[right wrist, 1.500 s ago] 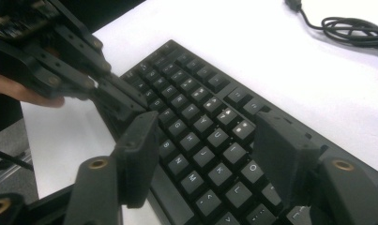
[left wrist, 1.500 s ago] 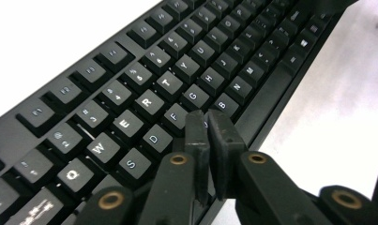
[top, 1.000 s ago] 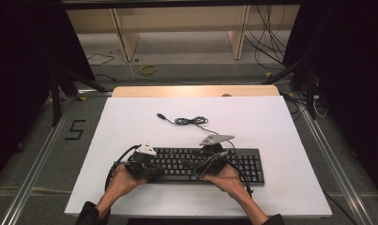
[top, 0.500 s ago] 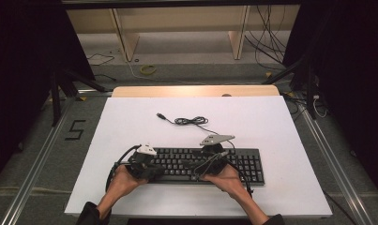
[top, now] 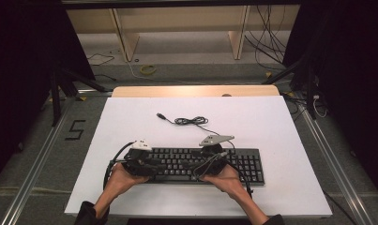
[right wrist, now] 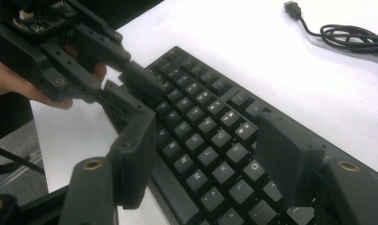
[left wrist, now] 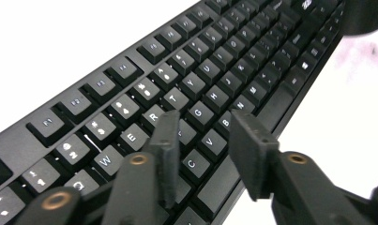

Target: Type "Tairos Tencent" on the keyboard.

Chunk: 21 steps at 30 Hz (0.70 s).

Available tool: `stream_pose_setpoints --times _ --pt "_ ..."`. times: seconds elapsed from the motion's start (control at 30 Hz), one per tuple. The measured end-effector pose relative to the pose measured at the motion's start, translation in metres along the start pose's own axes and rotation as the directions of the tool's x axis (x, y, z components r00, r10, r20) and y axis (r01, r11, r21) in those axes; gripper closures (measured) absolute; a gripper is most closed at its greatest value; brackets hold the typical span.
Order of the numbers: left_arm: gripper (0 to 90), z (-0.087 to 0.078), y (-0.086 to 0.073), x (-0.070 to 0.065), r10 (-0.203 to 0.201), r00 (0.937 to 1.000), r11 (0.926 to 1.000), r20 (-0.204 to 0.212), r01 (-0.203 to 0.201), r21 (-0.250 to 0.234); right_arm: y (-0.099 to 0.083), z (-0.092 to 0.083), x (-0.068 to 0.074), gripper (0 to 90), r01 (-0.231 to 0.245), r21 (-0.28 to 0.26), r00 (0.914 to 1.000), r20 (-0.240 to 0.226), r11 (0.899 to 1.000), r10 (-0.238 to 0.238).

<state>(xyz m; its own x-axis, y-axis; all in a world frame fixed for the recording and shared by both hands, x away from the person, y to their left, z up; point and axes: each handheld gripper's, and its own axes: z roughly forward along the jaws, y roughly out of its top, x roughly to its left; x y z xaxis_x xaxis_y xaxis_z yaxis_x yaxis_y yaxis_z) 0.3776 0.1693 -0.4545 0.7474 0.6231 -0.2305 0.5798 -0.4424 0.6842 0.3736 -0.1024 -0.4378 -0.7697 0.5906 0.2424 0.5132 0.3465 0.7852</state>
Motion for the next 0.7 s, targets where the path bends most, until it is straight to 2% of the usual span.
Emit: stream_pose_setpoints --times 0.3,0.7 --pt "41.7 -0.007 0.003 0.005 -0.035 0.9991 0.9983 -0.023 0.034 -0.047 -0.001 0.002 0.001 38.2 0.001 0.006 1.0000 -0.006 1.000 -0.001" --pt "32.7 -0.013 0.005 0.013 -0.072 0.9963 0.9943 -0.048 0.068 -0.083 -0.001 0.003 0.003 37.8 0.005 0.006 0.9999 -0.016 1.000 -0.005"
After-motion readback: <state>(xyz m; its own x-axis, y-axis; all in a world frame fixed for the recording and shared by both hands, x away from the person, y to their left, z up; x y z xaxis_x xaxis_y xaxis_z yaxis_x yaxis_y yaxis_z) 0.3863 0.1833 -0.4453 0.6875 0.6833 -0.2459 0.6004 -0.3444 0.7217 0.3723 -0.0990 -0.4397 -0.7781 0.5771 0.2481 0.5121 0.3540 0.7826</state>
